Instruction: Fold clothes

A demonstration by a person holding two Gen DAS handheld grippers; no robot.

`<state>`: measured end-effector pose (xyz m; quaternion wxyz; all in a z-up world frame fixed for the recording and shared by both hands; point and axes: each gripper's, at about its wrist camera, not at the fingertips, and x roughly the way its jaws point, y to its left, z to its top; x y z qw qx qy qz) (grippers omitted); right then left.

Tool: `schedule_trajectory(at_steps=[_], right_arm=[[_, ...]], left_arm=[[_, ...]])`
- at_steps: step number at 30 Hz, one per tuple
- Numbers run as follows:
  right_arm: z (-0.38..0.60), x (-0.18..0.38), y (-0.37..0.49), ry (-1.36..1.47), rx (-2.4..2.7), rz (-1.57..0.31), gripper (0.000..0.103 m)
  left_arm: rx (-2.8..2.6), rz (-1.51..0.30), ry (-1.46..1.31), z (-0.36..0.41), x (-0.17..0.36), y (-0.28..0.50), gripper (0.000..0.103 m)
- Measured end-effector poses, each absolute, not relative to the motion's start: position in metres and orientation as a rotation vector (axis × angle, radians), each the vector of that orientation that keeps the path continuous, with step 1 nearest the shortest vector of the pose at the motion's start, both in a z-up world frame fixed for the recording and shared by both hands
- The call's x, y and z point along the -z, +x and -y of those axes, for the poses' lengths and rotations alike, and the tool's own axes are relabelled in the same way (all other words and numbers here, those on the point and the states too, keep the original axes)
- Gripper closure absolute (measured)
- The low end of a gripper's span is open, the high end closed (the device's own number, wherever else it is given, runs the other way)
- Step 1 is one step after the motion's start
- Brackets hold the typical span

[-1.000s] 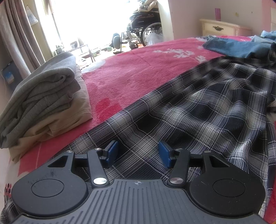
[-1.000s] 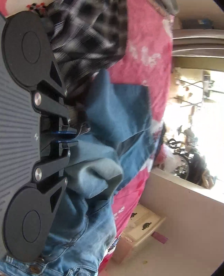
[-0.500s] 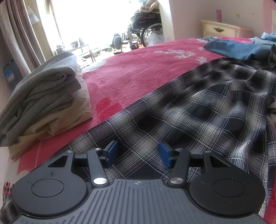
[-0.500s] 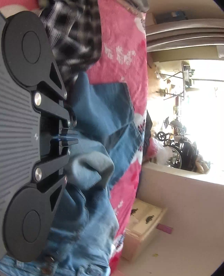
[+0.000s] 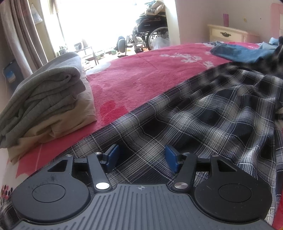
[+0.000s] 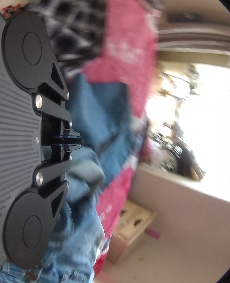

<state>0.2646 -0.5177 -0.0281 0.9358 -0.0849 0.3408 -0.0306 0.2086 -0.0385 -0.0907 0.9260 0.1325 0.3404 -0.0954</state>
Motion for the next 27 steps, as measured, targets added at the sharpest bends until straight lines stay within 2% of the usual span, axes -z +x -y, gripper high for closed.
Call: schedule_trajectory(at_steps=[9, 17, 21, 26, 27], right_arm=[[0.565, 0.001, 0.269, 0.031, 0.182, -0.555, 0.097], [0.572, -0.010, 0.303, 0.054, 0.193, -0.498, 0.097], [0.570, 0.001, 0.337, 0.017, 0.230, -0.520, 0.097], [0.569, 0.046, 0.378, -0.042, 0.367, -0.629, 0.097], [0.570, 0.052, 0.382, -0.052, 0.393, -0.644, 0.093]], left_arm=[[0.184, -0.701, 0.280, 0.038, 0.088, 0.211, 0.045], [0.158, -0.717, 0.277, 0.032, 0.086, 0.220, 0.045], [0.152, -0.741, 0.250, 0.028, 0.086, 0.228, 0.045], [0.148, -0.777, 0.225, 0.025, 0.083, 0.236, 0.042], [0.149, -0.788, 0.211, 0.024, 0.082, 0.238, 0.041]])
